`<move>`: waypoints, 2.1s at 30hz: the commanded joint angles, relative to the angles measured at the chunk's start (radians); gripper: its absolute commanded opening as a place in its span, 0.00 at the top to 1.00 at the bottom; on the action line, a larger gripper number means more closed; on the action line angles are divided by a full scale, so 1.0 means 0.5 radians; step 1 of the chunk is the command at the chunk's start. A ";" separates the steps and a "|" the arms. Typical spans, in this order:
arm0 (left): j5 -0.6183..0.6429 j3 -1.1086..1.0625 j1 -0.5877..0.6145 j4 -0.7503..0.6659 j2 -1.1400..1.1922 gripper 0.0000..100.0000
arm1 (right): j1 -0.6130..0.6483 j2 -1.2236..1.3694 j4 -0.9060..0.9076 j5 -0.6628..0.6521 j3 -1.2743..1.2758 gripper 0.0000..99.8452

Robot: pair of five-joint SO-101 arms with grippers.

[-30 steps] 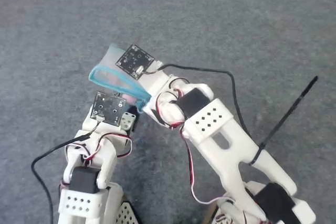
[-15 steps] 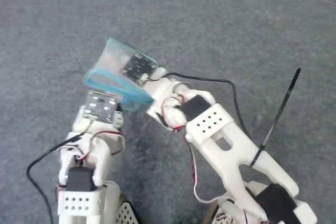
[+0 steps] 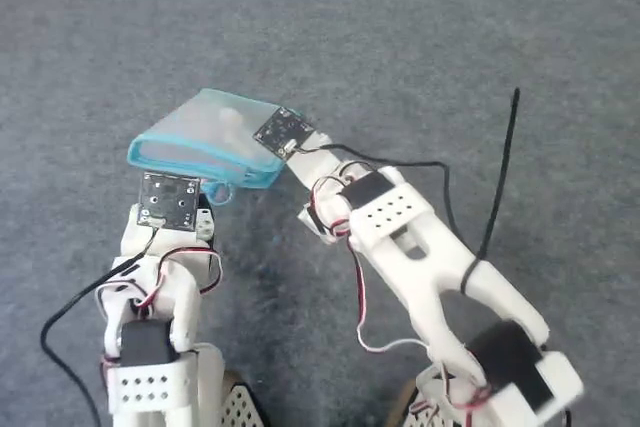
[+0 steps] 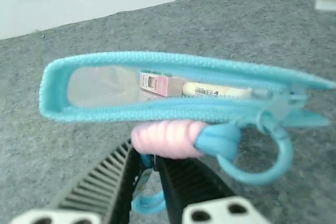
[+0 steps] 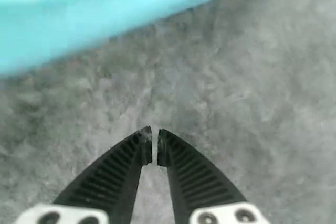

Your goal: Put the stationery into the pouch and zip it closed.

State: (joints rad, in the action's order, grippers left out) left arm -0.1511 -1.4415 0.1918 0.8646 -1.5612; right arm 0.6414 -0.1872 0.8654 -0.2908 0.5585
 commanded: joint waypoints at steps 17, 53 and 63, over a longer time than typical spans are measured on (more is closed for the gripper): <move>-0.012 0.057 0.009 -0.064 -0.003 0.99 | 0.431 -0.790 -0.413 -0.242 0.325 0.67; -0.009 0.057 0.021 -0.064 -0.012 0.99 | 0.112 -0.118 -0.379 -0.178 -0.132 0.99; 0.071 0.121 0.199 -0.064 0.000 0.99 | -0.173 -0.118 -0.351 -0.184 0.018 0.99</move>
State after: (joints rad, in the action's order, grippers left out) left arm -0.1496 -1.4400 0.2240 0.8646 -1.5612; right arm 0.6613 -0.2363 0.6567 -0.3951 0.5508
